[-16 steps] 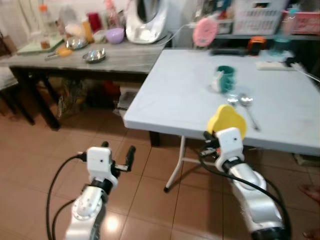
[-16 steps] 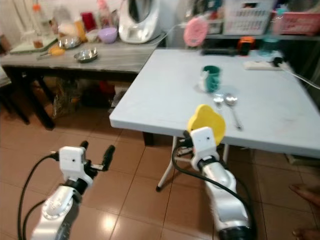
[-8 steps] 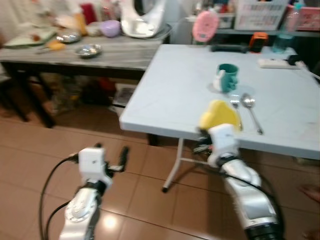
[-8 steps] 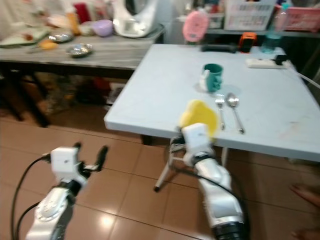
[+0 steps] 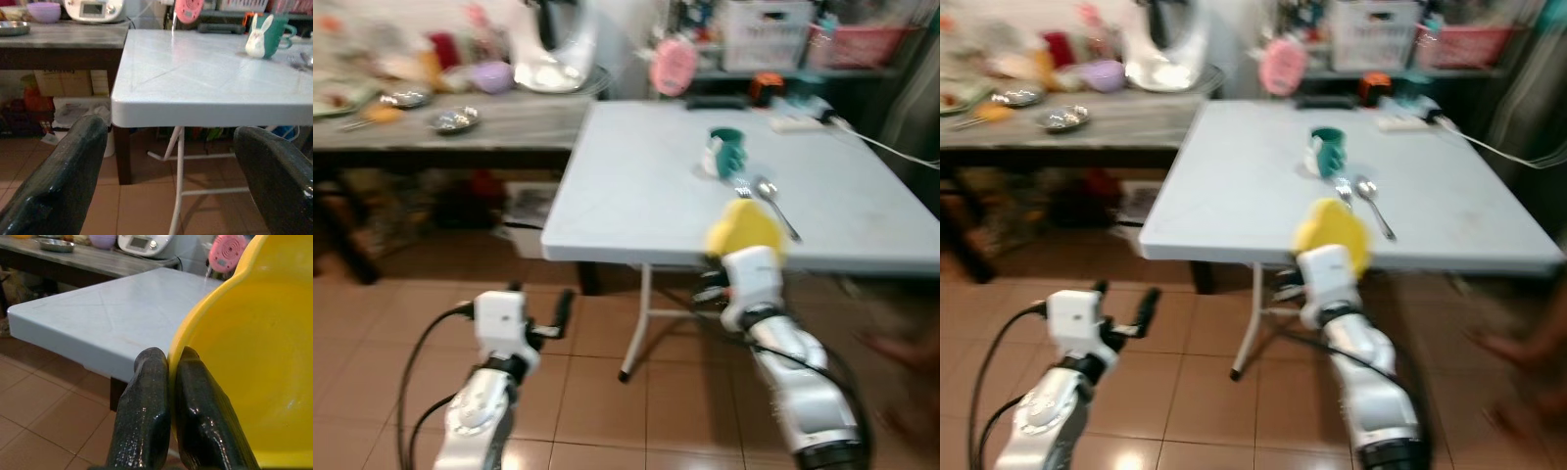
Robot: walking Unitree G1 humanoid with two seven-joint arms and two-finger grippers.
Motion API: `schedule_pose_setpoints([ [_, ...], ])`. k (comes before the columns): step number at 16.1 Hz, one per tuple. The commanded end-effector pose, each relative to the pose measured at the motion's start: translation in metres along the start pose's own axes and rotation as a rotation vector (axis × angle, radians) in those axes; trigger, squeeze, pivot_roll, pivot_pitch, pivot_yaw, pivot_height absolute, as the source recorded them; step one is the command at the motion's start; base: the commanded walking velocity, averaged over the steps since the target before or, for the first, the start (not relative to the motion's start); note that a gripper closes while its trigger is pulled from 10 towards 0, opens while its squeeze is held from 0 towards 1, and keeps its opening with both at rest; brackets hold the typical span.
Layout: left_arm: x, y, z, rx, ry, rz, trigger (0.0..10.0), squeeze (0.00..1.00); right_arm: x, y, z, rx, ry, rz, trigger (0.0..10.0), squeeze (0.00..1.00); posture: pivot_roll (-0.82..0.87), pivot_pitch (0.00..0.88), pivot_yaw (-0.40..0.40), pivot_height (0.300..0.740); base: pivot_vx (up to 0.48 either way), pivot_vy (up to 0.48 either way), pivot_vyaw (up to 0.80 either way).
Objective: Setting the table
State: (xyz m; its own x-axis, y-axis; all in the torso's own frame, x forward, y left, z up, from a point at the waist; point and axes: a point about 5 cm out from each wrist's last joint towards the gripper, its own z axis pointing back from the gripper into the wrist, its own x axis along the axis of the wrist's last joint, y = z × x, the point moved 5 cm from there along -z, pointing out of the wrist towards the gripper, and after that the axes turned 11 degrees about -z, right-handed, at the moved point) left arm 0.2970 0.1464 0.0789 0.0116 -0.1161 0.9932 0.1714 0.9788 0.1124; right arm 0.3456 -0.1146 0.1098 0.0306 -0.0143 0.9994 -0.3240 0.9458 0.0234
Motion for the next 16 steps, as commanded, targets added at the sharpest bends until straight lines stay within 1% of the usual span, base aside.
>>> schedule_pose_setpoints([
  [1, 0.0055, -0.0023, -0.0033, -0.005, -0.012, 0.0, 10.0, 0.0, 0.0077, -0.0074, -0.0007, -0.016, -0.023, 0.015, 10.0, 0.0, -0.14, 0.01, 0.085, 0.74, 0.0, 0.307, 0.0],
  [3, 0.0054, -0.0028, -0.0032, -0.008, -0.013, -0.003, 10.0, 0.0, 0.0074, -0.0067, -0.0007, -0.014, -0.023, 0.014, 10.0, 0.0, -0.14, 0.012, 0.086, 0.74, 0.0, 0.0, -0.2],
  [7, 0.0058, -0.0041, -0.0042, -0.014, -0.014, -0.009, 10.0, 0.0, 0.0083, -0.0052, -0.0015, -0.01, -0.026, 0.018, 10.0, 0.0, -0.13, 0.011, 0.087, 0.74, 0.0, 0.0, 0.0],
  [9, 0.0064, -0.004, -0.005, -0.015, -0.017, -0.011, 10.0, 0.0, 0.0088, -0.0047, -0.003, -0.007, -0.029, 0.018, 10.0, 0.0, -0.13, 0.009, 0.087, 0.74, 0.0, 0.292, 0.0],
  [13, 0.0077, -0.005, -0.0063, -0.016, -0.021, -0.012, 10.0, 0.0, 0.0106, -0.0029, -0.0052, -0.002, -0.036, 0.016, 10.0, 0.0, -0.13, 0.009, 0.089, 0.74, 0.0, 0.424, -0.53],
  [15, 0.0077, -0.0057, -0.0064, -0.017, -0.021, -0.011, 10.0, 0.0, 0.0109, -0.0029, -0.0051, -0.002, -0.038, 0.016, 10.0, 0.0, -0.13, 0.009, 0.09, 0.74, 0.0, 0.469, -0.41],
  [16, 0.0079, -0.0067, -0.0065, -0.02, -0.022, -0.01, 10.0, 0.0, 0.0108, -0.0031, -0.005, -0.001, -0.038, 0.016, 10.0, 0.0, -0.14, 0.01, 0.089, 0.74, 0.0, 0.469, 0.0],
])
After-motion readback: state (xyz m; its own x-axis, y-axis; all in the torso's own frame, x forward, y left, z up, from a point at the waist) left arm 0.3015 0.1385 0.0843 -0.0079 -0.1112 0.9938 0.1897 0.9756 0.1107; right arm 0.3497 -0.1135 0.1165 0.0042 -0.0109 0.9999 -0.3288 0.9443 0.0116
